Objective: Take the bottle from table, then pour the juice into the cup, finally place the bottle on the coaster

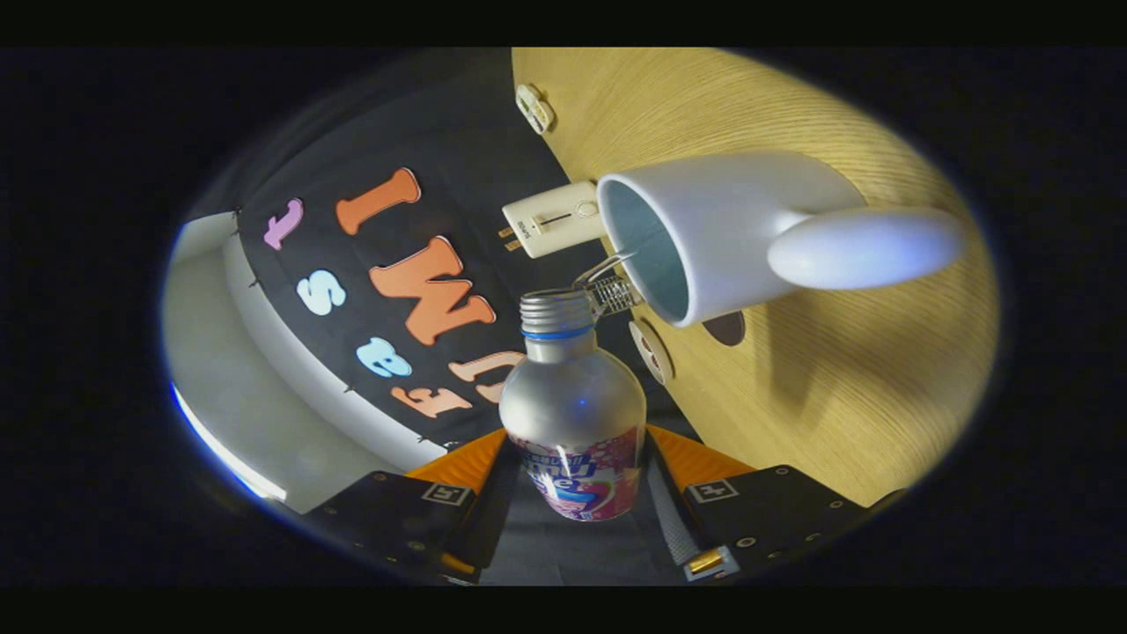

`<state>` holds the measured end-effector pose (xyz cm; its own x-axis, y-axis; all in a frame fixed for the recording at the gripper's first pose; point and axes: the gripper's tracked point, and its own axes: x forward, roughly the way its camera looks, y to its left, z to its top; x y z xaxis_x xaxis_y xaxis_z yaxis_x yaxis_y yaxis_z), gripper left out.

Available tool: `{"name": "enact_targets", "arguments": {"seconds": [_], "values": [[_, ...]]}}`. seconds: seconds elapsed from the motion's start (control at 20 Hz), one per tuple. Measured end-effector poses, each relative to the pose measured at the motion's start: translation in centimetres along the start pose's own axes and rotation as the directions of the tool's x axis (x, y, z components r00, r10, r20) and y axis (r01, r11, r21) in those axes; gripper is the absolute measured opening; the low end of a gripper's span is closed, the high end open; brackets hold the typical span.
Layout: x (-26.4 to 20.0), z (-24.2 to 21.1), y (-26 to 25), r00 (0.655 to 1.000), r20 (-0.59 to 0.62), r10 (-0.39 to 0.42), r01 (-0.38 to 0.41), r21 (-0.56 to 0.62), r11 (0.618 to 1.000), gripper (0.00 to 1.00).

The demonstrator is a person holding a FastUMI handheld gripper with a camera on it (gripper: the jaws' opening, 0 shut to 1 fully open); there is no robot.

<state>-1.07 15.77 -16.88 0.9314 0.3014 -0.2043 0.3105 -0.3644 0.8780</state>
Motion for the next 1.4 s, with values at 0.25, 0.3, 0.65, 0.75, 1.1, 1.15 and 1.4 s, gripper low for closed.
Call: {"name": "enact_targets", "arguments": {"seconds": [0.25, 0.3, 0.65, 0.75, 1.1, 1.15, 1.4], "values": [[0.2, 0.1, 0.3, 1.0, 0.005, 0.006, -0.006, 0.019, 1.0, 0.74], [0.4, 0.2, 0.4, 1.0, 0.006, 0.01, -0.01, 0.024, 1.0, 0.74], [0.4, 0.4, 1.3, 0.999, 0.008, 0.038, -0.039, 0.072, 0.997, 0.74], [0.4, 0.4, 1.6, 0.999, 0.008, 0.044, -0.045, 0.076, 0.996, 0.74], [0.2, 0.5, 2.2, 0.998, 0.003, 0.064, -0.064, 0.092, 0.994, 0.74], [-0.1, 0.5, 2.0, 0.998, 0.007, 0.061, -0.061, 0.096, 0.993, 0.74], [-0.4, 0.2, 2.0, 0.998, -0.005, 0.069, -0.068, 0.12, 0.99, 0.74]]}}
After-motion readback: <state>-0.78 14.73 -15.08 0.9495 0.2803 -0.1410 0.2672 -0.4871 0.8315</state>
